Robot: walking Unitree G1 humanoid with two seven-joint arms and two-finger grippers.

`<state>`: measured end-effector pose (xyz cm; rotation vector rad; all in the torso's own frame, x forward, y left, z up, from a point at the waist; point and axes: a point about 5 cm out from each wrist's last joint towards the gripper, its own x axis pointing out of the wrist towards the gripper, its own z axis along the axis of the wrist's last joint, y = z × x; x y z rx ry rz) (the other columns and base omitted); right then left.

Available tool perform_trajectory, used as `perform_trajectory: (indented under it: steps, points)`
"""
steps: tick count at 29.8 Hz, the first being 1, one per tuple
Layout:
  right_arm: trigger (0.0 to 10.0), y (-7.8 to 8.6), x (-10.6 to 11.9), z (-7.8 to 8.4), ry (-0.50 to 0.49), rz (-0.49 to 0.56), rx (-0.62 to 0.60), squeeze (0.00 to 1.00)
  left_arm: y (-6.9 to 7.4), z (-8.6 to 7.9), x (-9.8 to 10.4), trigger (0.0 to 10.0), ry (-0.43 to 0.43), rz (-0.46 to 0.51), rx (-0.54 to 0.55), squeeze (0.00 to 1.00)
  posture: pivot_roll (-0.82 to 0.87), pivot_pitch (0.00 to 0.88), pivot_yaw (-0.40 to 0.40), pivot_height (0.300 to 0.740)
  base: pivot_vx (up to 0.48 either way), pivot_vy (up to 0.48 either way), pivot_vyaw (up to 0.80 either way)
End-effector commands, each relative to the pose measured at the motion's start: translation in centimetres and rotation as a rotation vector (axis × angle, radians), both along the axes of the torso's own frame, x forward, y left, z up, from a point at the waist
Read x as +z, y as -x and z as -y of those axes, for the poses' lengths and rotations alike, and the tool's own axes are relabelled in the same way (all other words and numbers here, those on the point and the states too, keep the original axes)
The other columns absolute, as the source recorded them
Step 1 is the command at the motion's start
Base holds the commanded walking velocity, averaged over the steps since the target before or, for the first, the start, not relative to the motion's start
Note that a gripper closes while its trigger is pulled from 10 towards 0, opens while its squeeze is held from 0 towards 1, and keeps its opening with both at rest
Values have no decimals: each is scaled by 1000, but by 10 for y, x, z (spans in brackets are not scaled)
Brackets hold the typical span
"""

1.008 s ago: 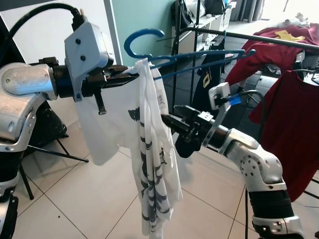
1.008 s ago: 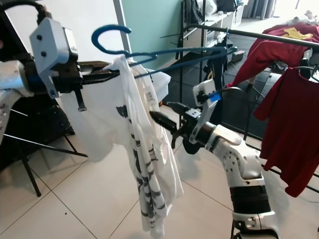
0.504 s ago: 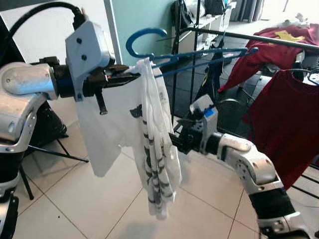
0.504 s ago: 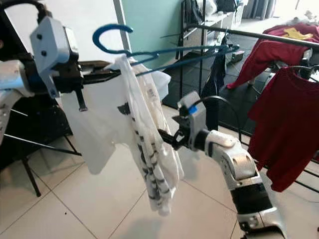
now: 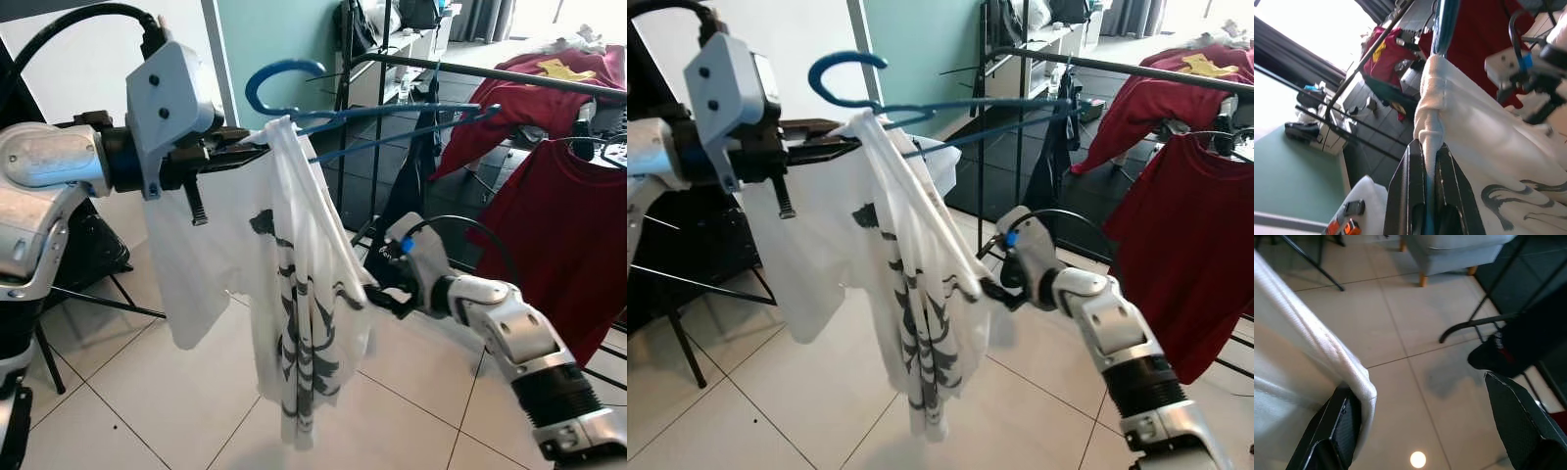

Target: Hang hanger

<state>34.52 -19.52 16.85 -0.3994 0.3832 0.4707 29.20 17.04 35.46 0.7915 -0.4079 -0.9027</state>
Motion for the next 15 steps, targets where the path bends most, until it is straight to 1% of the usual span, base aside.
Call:
perform_trajectory:
  steps: [1,2,3,4,5,6,8,10,11,13,15]
  points:
    - [10000,-3,1,15,30,-1,-84,0,2,-10,4,0,-16,27,46,0,-87,25,63,740,0,0,0]
    - [10000,-3,1,15,30,-1,-84,0,2,-10,4,0,-16,27,46,0,-87,25,63,740,0,0,0]
    - [10000,-6,6,22,29,22,-122,0,1,-11,-2,0,-37,6,49,0,-91,27,64,740,0,0,0]
    - [10000,-11,15,36,7,61,-194,0,0,-14,-15,196,-70,-35,52,0,-91,28,63,740,0,0,0]
    - [10000,-11,15,36,7,61,-194,0,0,-14,-15,196,-70,-35,52,0,-91,28,63,740,0,0,0]
    - [10000,-12,19,42,-5,77,-224,0,0,-15,-21,196,-82,-53,53,0,-91,28,63,740,0,0,0]
    - [10000,-12,19,42,-5,77,-224,0,0,-15,-21,196,-82,-53,53,0,-91,28,63,740,0,0,0]
    - [10000,-15,26,58,-32,105,-304,0,-1,-20,-34,275,-77,-99,54,0,-90,29,63,740,0,0,0]
    - [10000,-15,30,68,-38,123,-346,0,-2,-25,-43,196,-93,-123,73,0,-88,31,61,740,0,0,0]
    - [10000,-17,41,87,-103,168,-441,0,-4,-35,-61,157,-116,-176,115,0,-87,33,60,740,0,0,0]
    - [10000,-17,42,88,-110,171,-447,0,-4,-36,-62,157,-116,-179,117,0,-87,33,60,740,0,0,0]
